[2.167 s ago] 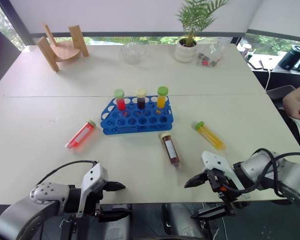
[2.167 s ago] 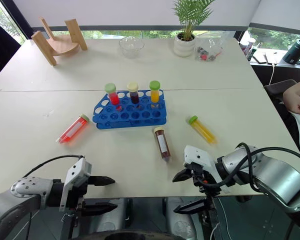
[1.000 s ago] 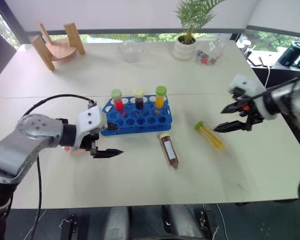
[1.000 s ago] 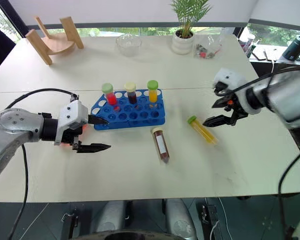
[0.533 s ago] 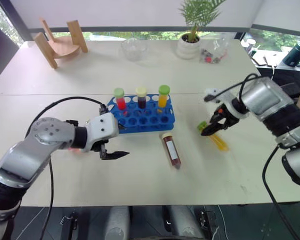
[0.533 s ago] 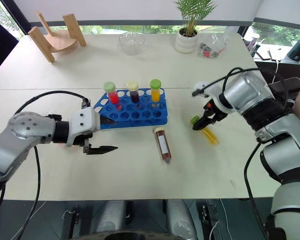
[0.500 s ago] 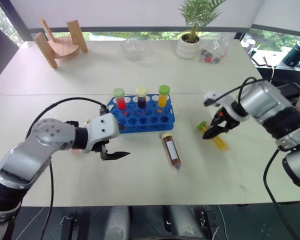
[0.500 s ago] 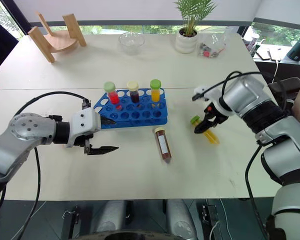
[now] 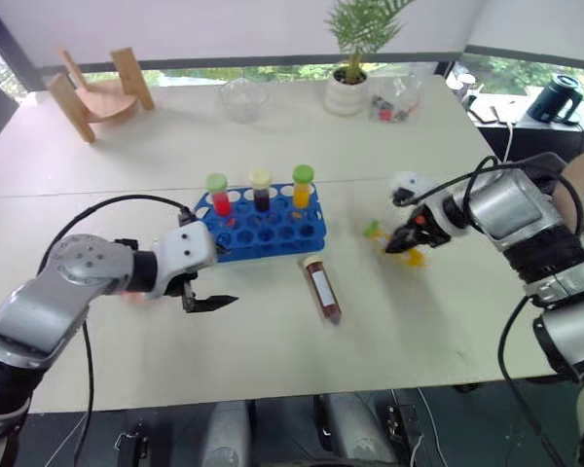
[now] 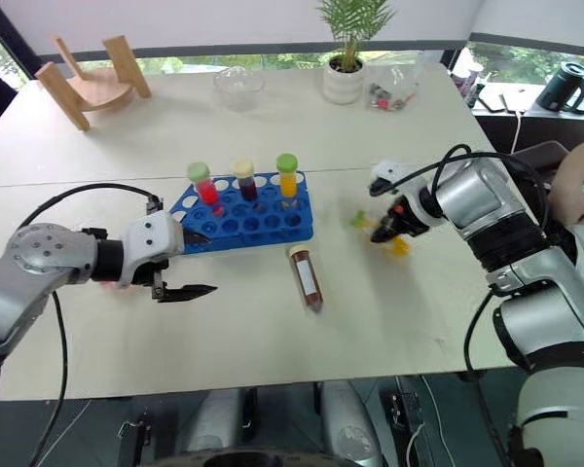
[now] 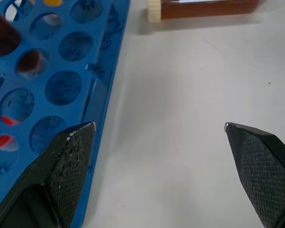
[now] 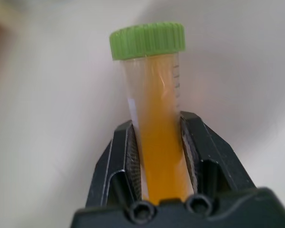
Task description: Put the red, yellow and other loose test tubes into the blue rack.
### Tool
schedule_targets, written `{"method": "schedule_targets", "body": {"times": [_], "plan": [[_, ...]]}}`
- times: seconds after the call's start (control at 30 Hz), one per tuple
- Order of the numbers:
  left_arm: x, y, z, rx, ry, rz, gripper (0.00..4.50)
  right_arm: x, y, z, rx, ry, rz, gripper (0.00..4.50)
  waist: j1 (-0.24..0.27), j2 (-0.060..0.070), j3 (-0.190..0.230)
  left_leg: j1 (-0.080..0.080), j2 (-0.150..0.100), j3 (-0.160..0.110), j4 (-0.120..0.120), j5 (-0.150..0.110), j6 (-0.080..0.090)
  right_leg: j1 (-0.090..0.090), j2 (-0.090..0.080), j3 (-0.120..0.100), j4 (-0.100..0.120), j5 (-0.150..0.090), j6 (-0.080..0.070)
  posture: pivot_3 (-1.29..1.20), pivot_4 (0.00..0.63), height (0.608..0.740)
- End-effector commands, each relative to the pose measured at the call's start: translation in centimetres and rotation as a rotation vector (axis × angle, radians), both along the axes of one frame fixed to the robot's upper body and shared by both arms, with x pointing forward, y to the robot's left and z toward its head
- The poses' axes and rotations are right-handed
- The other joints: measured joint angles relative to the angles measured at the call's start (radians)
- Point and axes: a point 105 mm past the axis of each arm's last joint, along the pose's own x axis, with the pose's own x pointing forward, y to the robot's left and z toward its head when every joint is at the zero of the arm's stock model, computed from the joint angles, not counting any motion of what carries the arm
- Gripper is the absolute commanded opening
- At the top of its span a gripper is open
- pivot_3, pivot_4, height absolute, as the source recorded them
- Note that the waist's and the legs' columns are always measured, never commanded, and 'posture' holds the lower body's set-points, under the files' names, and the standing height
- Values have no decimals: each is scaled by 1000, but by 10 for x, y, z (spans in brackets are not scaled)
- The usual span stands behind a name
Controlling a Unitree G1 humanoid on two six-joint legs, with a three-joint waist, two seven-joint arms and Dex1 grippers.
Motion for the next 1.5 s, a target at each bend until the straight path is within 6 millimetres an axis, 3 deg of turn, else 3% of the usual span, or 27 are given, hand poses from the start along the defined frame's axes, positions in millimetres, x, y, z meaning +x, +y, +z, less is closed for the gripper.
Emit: {"method": "schedule_targets", "body": {"times": [0.03, 0.17, 0.33, 0.43, 0.67, 0.97, 1.17, 1.43, 1.5], "plan": [[6, 23, 15, -19, -10, 52, 4500, -23, 37, 72, 363, -355, 139, 804, 0, 0, 0, 0, 0, -2, -1, 0, 0, 0, 1, -1, 1, -1, -1, 0, 150, 740], [8, 36, 16, -17, 31, 74, 4500, -41, 58, 74, 598, -441, 80, 804, 14, -1, -1, 0, 0, -6, -2, 0, 0, 1, 1, -4, 3, -4, -3, 0, 150, 740], [11, 41, 25, -43, 45, 92, 4500, -44, 70, 37, 749, -484, -106, 804, 20, -2, -1, 0, -1, -4, 0, 2, -3, 1, -1, -4, 3, -3, -2, 0, 150, 740], [14, 33, 35, -84, 41, 79, 4500, -27, 67, 15, 763, -555, -271, 804, 16, -2, -1, 0, -1, -4, 0, 4, -6, 1, -1, -4, 4, -3, -2, 0, 150, 740], [15, 33, 34, -72, 43, 84, 4500, -21, 77, -9, 758, -506, -273, 804, 13, -1, -1, 3, -1, -4, -3, 5, -9, 2, 0, -3, 6, -3, -2, 0, 150, 740], [12, 33, 28, -63, 50, 105, 4500, -18, 84, -24, 702, -499, -232, 804, 14, -2, -1, 3, -1, -4, -3, 5, -9, 2, 0, -3, 6, -3, -2, 0, 150, 740], [13, 30, 24, -68, 49, 110, 4500, -11, 77, -24, 688, -549, -274, 804, 14, -2, -1, 4, -1, -4, -3, 5, -9, 2, 0, -3, 6, -3, -2, 0, 150, 740], [18, 29, 20, -79, 48, 113, 4500, -18, 81, -27, 705, -516, -253, 804, 15, -2, -1, 4, -1, -4, -3, 5, -9, 2, 0, -3, 6, -3, -2, 0, 150, 740], [19, 30, 20, -81, 48, 110, 4500, -22, 81, -25, 705, -516, -240, 1814, 15, -1, -1, 4, -1, -4, -3, 5, -9, 2, 0, -3, 6, -3, -2, 0, 150, 740]]}}
